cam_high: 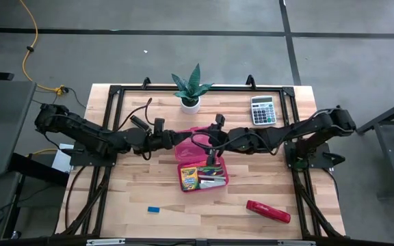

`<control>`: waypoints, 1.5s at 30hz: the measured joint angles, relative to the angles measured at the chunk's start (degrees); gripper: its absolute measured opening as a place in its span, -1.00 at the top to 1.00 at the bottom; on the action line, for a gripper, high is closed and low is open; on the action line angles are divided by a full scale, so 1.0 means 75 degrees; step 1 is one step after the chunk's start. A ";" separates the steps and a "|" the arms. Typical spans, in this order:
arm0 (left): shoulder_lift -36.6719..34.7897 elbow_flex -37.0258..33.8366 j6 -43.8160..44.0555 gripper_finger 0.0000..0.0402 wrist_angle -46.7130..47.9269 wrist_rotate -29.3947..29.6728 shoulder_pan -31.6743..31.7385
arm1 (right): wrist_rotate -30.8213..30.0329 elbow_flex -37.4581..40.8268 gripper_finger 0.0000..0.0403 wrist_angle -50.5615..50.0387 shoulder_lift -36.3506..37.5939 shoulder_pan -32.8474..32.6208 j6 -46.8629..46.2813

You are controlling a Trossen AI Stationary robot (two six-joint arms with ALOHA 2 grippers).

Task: Pack school essentials
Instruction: Put the green pencil top eraser into the red supply box

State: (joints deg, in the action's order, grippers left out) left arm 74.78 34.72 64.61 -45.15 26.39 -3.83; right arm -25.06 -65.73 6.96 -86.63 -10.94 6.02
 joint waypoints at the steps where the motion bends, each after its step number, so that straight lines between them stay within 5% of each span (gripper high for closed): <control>1: 0.0003 0.0000 0.0041 0.96 -0.0019 -0.0001 0.0005 | -0.0003 0.0000 0.10 0.0012 0.0000 0.0037 0.0000; 19: 0.0067 0.0000 0.0581 0.96 -0.0200 0.0203 0.0031 | 0.0767 0.0000 0.08 0.0163 -0.0026 0.0327 0.0034; 26: 0.0188 0.0084 0.0761 0.96 -0.0203 0.0203 0.0031 | 0.0155 0.0000 -0.17 0.0140 -0.0029 0.0362 0.0031; 32: 0.0418 0.0413 0.0573 0.96 -0.0197 0.0116 0.0117 | 0.0515 0.0000 -0.27 0.0137 -0.0029 0.0359 -0.0140; 38: 0.0537 0.0484 0.0560 0.96 -0.0163 -0.0117 0.0277 | 0.0419 0.0000 -0.20 0.0137 -0.0029 0.0362 0.0060; 45: 0.0536 0.0484 0.0557 0.96 -0.0165 -0.0146 0.0420 | 0.0140 0.0000 0.12 0.0131 -0.0029 0.0356 0.0061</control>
State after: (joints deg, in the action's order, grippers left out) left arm 78.81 38.35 68.79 -46.39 25.29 -0.68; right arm -24.01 -65.73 7.94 -86.85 -8.27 6.48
